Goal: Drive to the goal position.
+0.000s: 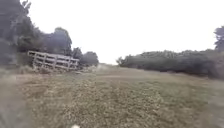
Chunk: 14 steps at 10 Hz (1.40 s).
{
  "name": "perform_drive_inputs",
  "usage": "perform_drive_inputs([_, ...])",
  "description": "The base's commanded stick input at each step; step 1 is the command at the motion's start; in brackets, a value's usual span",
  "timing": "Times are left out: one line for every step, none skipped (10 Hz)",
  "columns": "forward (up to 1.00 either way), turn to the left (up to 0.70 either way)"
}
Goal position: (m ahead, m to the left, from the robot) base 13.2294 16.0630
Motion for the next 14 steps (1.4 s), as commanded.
perform_drive_inputs([0.6,0.0])
perform_drive_inputs([0.6,0.0])
perform_drive_inputs([0.6,0.0])
perform_drive_inputs([0.6,0.0])
perform_drive_inputs([0.6,0.0])
perform_drive_inputs([0.6,0.0])
perform_drive_inputs([0.6,0.0])
perform_drive_inputs([0.6,0.0])
perform_drive_inputs([0.6,0.0])
perform_drive_inputs([0.6,0.0])
perform_drive_inputs([0.6,0.0])
perform_drive_inputs([0.6,0.0])
perform_drive_inputs([0.6,0.0])
perform_drive_inputs([0.6,-0.07])
